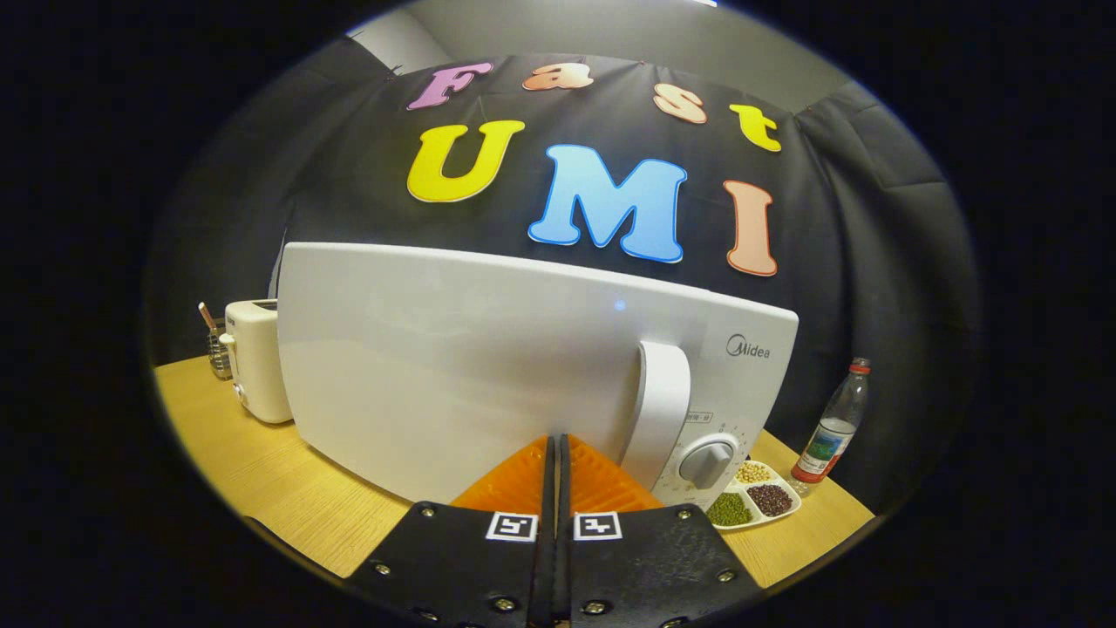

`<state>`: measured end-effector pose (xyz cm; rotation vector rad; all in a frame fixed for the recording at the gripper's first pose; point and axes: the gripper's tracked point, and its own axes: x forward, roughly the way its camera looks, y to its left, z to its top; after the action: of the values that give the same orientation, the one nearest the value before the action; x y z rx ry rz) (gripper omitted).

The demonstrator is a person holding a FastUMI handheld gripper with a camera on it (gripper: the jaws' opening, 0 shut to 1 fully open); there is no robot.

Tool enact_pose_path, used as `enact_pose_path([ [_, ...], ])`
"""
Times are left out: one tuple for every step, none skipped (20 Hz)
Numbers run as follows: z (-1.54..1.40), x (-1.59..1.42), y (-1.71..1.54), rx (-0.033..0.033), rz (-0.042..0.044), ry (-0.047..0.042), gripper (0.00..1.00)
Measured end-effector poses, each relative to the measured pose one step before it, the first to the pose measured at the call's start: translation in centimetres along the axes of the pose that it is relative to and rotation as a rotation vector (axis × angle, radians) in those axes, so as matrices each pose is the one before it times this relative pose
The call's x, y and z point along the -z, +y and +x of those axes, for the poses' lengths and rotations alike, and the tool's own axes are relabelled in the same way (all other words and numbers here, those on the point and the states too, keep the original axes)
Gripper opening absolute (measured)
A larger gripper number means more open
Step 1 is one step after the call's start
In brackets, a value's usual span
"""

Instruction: Open the microwave, put the food inside, and close the microwave door.

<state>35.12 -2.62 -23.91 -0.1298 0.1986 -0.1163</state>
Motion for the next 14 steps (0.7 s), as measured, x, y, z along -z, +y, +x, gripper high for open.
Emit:
enact_pose_path([
  [0.737, -0.066, -0.276, 0.00776, 0.00458, -0.00542, 0.01],
  [0.001, 0.675, -0.264, -0.01114, 0.00991, 0.04713, 0.01],
  [-0.005, -0.532, 0.258, 0.01798, -0.00886, -0.03153, 0.01],
  [-0.354, 0.102, -0.095, 0.01269, -0.05689, 0.00455, 0.01],
  [0.075, 0.149, 0.106, 0.00579, -0.034, -0.00013, 0.01],
  [-0.542, 0.085, 0.634, -0.02434, 0.00449, 0.01537, 0.01],
  [-0.65, 0.063, 0.57, -0.02814, 0.02199, 0.01301, 0.01],
  [-1.074, -0.104, 0.426, -0.02232, 0.02291, 0.01099, 0.01],
  [-1.002, -0.257, 0.244, -0.01925, 0.01444, -0.00072, 0.01],
  [-1.153, -0.207, 0.278, -0.01454, 0.0076, -0.00077, 0.01],
  [-1.026, -0.053, 0.246, -0.01527, 0.00486, 0.00102, 0.01],
  [-1.351, -0.107, 0.369, -0.02184, 0.0123, 0.00087, 0.01],
  [-1.087, 0.133, 0.324, -0.02254, 0.01579, 0.00664, 0.01],
  [-1.502, -0.181, 0.327, -0.02405, 0.02615, 0.00245, 0.01],
])
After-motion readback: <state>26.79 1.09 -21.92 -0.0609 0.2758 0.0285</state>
